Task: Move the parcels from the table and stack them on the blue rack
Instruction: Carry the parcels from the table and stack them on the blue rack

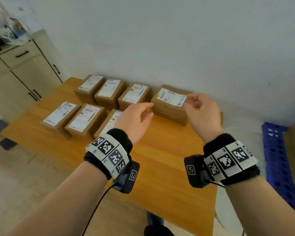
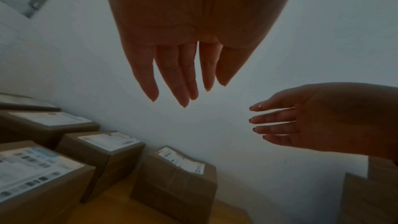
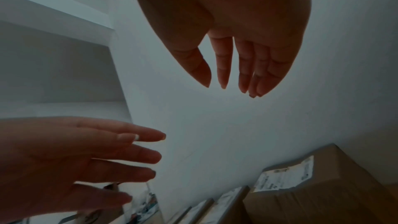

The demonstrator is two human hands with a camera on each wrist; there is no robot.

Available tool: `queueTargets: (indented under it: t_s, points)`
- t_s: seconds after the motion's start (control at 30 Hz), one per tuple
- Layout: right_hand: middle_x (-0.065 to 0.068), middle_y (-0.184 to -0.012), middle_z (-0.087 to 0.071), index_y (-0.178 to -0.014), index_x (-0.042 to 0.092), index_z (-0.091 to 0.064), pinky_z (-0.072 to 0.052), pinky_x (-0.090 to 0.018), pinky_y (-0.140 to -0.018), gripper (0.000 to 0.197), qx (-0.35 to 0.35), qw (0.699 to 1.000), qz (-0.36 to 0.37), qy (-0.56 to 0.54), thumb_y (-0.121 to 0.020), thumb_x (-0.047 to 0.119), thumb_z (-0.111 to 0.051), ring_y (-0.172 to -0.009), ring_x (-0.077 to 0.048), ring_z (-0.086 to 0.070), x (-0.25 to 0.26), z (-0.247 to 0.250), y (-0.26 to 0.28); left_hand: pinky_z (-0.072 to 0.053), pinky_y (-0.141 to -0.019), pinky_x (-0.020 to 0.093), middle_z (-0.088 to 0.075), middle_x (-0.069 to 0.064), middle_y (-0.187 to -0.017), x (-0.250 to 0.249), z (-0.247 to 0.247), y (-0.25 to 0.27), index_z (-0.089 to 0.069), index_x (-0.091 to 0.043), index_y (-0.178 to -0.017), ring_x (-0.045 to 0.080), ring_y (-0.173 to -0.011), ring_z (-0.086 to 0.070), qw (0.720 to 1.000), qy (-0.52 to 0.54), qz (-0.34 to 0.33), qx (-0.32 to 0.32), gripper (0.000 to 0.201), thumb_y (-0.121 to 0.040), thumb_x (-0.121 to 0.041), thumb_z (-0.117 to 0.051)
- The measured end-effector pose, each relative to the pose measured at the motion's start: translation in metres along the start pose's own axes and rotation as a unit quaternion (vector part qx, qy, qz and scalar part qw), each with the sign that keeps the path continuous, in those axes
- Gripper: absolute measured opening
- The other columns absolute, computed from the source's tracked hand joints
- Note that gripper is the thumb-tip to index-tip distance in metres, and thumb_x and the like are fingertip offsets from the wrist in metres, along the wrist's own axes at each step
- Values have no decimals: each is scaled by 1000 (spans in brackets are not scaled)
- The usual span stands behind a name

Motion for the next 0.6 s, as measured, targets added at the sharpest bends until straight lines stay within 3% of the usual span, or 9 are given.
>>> queueTargets:
  t_s: [0.1,0.3,0.37,0.47,0.6]
  points:
    - [-4,-129,-54,-129,14,-50,-38,-7,-70,38,10,998,-45,32,-92,20,-54,-111,-12,-51,-30,-25,-59,-37,-95,21,-52,-4,-129,21,-17,-53,-41,-24,-138,9,-116,-49,998,-20,22,51,42,-96,-27,-47]
    - [-12,-140,-44,-138,12,-42,-37,-42,-105,60,91,962,-118,231,-86,39,-54,-128,-31,-41,-110,-74,-156,-38,-105,31,-46,-2,-138,56,-51,-111,-36,-25,-141,13,-124,-46,993,-5,64,102,48,-94,-29,-50]
    - [-13,-142,-41,-138,12,-40,-34,-47,-107,67,120,941,-135,286,-84,47,-56,-130,-34,-37,-127,-82,-168,-38,-106,36,-44,-2,-140,66,-60,-117,-34,-27,-142,13,-126,-45,990,0,80,115,50,-94,-29,-50]
    - [-15,-143,-37,-138,11,-37,-31,-45,-106,76,138,919,-118,351,-80,55,-60,-132,-35,-32,-134,-85,-172,-38,-106,36,-42,-1,-141,75,-69,-120,-32,-28,-142,14,-126,-44,986,-1,97,133,52,-94,-30,-51]
    - [-16,-130,-47,-129,10,-44,-44,-42,-92,85,191,913,-162,323,-69,65,-67,-115,-31,-49,-129,-91,-152,-40,-103,35,-42,0,-140,83,-88,-124,-31,-26,-142,16,-125,-46,981,-13,115,157,55,-92,-34,-52]
Point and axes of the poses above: each hand's wrist, its own y-axis away from the middle knuckle, its own z-axis out of the back of the hand, x = y × z, the point moved 4 cm from there along -y, towards the middle knuckle
